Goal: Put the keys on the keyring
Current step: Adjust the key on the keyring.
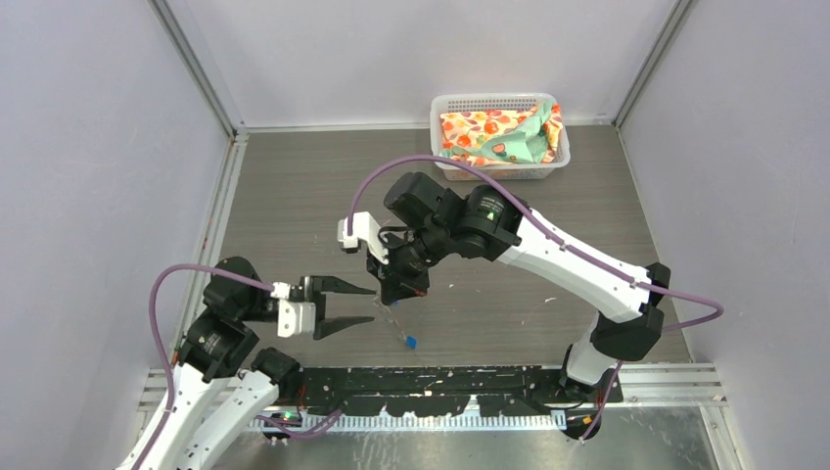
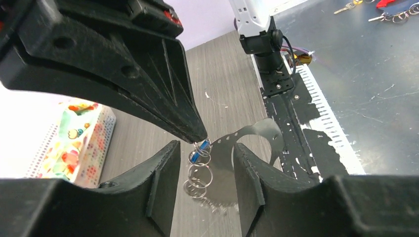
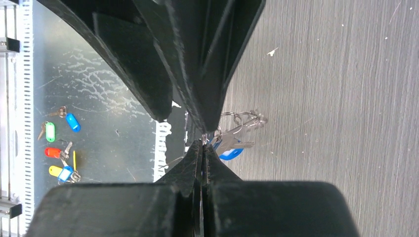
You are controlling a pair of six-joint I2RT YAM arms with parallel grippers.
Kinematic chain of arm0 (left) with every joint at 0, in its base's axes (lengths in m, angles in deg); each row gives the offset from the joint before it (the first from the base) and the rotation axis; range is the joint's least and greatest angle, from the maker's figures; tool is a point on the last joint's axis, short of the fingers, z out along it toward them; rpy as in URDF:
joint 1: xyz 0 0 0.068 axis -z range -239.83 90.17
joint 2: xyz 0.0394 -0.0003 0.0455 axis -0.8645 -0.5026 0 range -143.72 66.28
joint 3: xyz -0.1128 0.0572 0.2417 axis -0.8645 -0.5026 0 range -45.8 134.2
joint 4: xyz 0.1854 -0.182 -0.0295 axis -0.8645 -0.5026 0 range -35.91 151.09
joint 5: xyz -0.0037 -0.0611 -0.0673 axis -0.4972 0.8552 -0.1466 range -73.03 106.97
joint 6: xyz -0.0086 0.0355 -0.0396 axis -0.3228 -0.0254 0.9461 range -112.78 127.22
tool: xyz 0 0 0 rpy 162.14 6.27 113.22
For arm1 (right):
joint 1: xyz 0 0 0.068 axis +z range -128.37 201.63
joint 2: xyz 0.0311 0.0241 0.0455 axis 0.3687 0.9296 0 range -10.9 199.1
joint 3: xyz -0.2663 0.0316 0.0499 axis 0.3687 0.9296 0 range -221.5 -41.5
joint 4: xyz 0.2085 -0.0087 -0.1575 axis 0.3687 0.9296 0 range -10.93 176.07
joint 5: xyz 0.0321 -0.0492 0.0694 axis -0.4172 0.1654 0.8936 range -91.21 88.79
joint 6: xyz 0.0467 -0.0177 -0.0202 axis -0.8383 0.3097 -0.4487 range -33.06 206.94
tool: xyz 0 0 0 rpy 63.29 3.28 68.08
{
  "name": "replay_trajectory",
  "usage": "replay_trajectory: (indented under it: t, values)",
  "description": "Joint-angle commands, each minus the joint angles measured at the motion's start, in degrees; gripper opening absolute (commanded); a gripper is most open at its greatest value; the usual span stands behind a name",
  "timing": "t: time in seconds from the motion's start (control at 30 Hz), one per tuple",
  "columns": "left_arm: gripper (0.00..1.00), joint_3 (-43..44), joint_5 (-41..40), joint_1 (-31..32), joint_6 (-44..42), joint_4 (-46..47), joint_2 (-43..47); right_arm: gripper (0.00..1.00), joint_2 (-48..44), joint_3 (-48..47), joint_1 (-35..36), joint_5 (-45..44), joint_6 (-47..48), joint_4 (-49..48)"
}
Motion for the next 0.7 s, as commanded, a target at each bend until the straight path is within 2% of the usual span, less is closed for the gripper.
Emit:
replay_trajectory:
  t: [0.0, 0.23, 0.5, 0.67]
  values:
    - [0.45, -1.02, -0.19, 0.15, 1.83, 5.04, -0.87, 0.01, -3.87, 0.23, 0.10, 2.01, -1.09, -4.65]
    - [0.42, -0.04, -0.93, 0.14, -14.55, -3.92, 0.51, 0.01, -4.16, 1.01, 0.07, 2.62, -0.91, -4.75]
    - [0.40, -0.48, 1.81, 0.16, -19.91, -5.58, 0.98, 0.01, -4.40, 1.37, 0.07, 2.51, -2.07, -7.03]
    - [0.30, -0.19, -0.97, 0.14, -21.53, -5.98, 0.46, 0.01, -6.78, 4.58, 0.06, 3.55, -3.19, -10.73]
